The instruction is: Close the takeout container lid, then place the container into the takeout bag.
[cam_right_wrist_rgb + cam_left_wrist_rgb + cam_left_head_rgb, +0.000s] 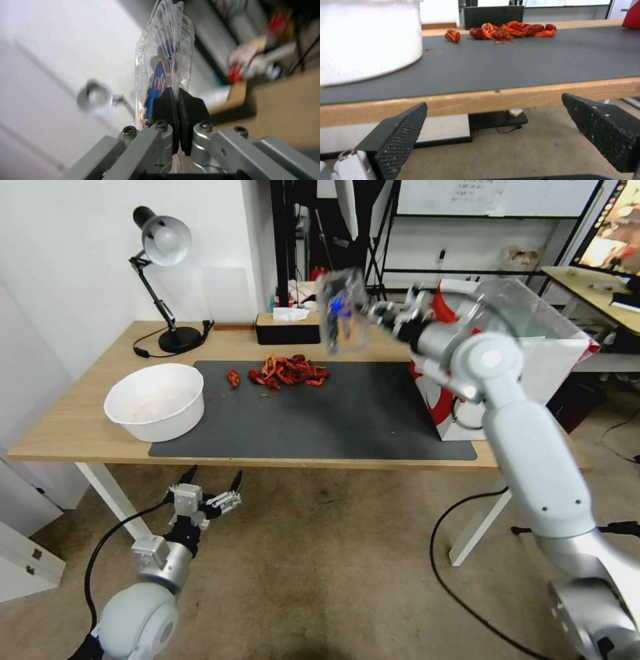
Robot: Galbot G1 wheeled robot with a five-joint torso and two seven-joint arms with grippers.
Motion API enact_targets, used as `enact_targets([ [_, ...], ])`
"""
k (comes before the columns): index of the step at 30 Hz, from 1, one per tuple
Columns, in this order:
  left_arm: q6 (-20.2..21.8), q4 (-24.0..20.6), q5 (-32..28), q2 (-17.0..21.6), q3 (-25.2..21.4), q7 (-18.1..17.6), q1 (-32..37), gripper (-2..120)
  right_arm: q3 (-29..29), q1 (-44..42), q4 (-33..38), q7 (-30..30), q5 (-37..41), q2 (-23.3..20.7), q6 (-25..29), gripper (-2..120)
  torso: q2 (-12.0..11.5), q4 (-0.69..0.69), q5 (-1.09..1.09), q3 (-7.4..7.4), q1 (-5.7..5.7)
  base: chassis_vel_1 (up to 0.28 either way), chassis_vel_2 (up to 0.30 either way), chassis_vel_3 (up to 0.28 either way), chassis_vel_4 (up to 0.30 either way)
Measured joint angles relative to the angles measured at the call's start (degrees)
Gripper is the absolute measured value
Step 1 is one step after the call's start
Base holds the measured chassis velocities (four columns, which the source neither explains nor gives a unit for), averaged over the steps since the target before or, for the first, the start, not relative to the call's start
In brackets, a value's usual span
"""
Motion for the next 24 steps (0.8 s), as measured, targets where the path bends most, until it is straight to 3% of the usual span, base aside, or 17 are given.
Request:
enact_targets([
  [6, -0.49, 0.36, 0.35, -0.76, 0.18, -0.09, 0.51, 100, 1.76, 1.95, 0.78, 1.37, -4.51, -3.39, 3.75, 0, 0.0, -0.01, 0.01, 0.0, 0.0, 0.0, 0.0, 0.0, 0.0],
  [14, -0.51, 0.25, 0.38, -0.96, 1.4, -0.1, 0.19, 100, 4.53, -0.14, 2.73, 1.9, -12.65, -11.41, 9.92, 0, 0.0, -0.02, 0.03, 0.0, 0.0, 0.0, 0.0, 0.0, 0.0],
  [17, -0.59, 0.3, 0.43, -1.08, 2.07, -0.07, -0.12, 100, 7.12, -3.54, 3.53, 1.83, -16.76, -15.56, 11.92, 0, 0.0, -0.01, 0.03, 0.0, 0.01, 0.0, 0.0, 0.0, 0.0],
  [24, -0.78, 0.43, 0.82, -1.73, 2.74, -0.18, -0.6, 100, 12.08, -11.06, 6.21, 1.06, -17.98, -19.69, 12.45, 0, 0.0, -0.02, 0.02, 0.0, 0.01, 0.0, 0.0, 0.0, 0.0],
])
